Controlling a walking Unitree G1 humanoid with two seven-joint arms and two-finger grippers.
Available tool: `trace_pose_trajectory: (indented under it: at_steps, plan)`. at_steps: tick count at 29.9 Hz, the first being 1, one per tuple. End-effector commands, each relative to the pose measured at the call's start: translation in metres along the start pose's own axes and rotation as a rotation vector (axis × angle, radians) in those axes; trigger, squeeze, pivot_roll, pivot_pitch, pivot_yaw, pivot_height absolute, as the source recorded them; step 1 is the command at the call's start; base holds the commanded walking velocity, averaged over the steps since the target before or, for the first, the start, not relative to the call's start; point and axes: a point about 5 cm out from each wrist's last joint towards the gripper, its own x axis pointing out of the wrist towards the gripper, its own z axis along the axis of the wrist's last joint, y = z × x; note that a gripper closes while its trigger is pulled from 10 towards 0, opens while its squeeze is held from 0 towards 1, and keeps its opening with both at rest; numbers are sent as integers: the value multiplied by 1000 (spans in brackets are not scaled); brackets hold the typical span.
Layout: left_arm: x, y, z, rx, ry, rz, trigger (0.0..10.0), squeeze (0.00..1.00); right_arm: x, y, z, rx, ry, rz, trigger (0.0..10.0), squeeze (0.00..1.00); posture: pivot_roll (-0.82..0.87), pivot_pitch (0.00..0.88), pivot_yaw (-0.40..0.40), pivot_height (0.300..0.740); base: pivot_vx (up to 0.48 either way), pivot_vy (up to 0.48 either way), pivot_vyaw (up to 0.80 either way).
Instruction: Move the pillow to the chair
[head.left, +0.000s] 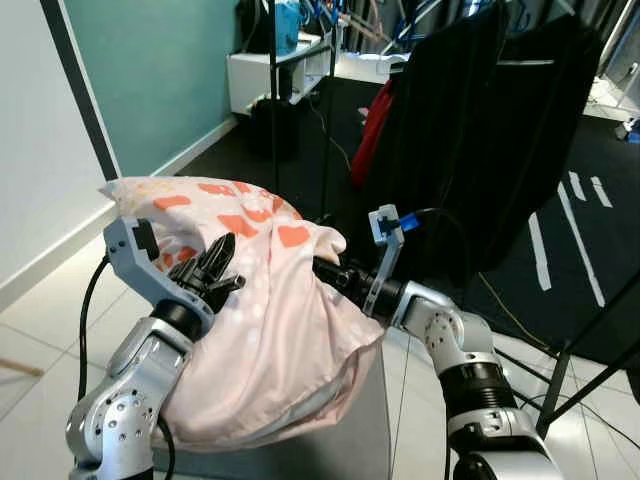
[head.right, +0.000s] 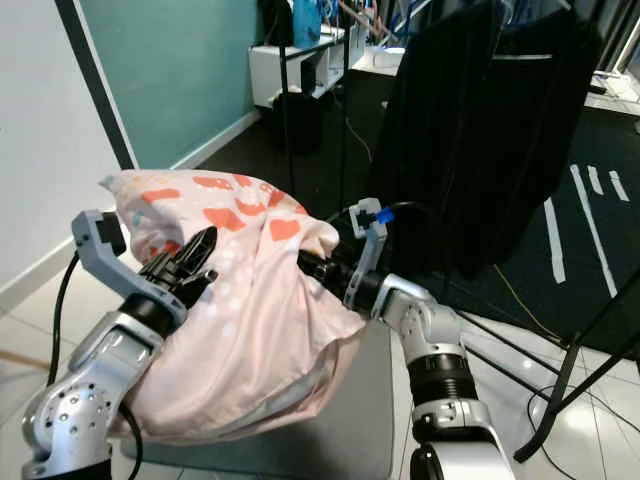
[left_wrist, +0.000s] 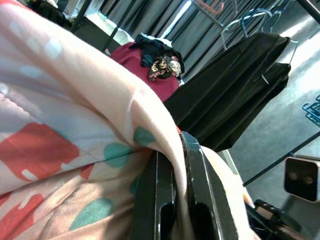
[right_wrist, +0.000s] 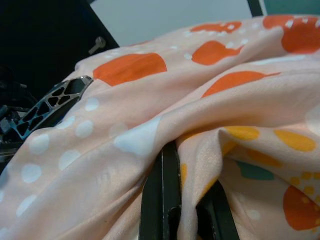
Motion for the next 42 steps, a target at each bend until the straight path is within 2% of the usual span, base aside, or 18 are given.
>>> trace_pose_trajectory:
  at_steps: [1,11,12,13,14,22,42]
  plan:
    - [5,-24,-12,1,57,-121,10000,0,19,22,5,-9,-23,124,0,0,-110,0,-40,736,0,0,0]
    - [5,-30,-15,7,56,-124,10000,0,21,25,3,-6,-31,136,0,0,-100,0,-46,740,0,0,0]
    - [6,-31,-16,8,56,-124,10000,0,21,25,4,-8,-44,132,431,0,-100,0,-45,740,0,0,0]
    - [6,-31,-16,8,56,-124,10000,0,21,25,4,-8,-44,132,431,0,-100,0,-45,740,0,0,0]
    - [6,-31,-16,13,54,-124,10000,0,21,25,6,6,-64,130,10000,0,-99,0,-44,740,0,0,0]
    - [4,-32,-16,80,47,-102,10000,0,20,27,1,-21,-69,129,10000,0,-84,0,-30,740,0,0,684]
    - [6,-45,-33,109,111,-91,10000,0,21,32,-4,-13,-76,147,10000,0,-58,1,-36,740,0,0,781]
